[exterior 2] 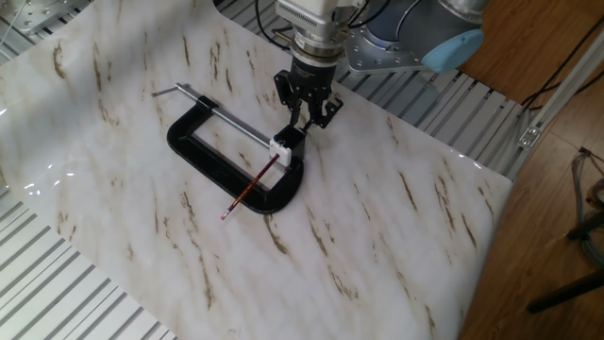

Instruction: Sharpen the pencil with a pencil sharpener

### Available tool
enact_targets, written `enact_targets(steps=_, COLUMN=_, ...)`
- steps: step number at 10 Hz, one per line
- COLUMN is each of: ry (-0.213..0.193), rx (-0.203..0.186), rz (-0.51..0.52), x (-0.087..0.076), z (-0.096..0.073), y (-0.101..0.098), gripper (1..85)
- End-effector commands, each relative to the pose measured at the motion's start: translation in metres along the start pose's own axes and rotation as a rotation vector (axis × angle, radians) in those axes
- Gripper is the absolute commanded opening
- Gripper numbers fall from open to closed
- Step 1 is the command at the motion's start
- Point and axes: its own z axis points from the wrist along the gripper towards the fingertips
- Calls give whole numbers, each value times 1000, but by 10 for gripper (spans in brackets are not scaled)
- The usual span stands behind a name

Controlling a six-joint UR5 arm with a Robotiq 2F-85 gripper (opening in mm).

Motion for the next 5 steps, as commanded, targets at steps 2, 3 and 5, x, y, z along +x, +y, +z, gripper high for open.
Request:
enact_targets(steps=2, ry=-51, rx=-14, rz=28, x=-9, z=4, y=0, gripper=307)
enact_targets(steps=3, ry=-58, rx=-17, rz=34, x=-11, z=7, y=0, gripper=307)
enact_targets(steps=5, ry=-66, rx=-23, rz=40, x=-13, z=9, y=1, gripper=307)
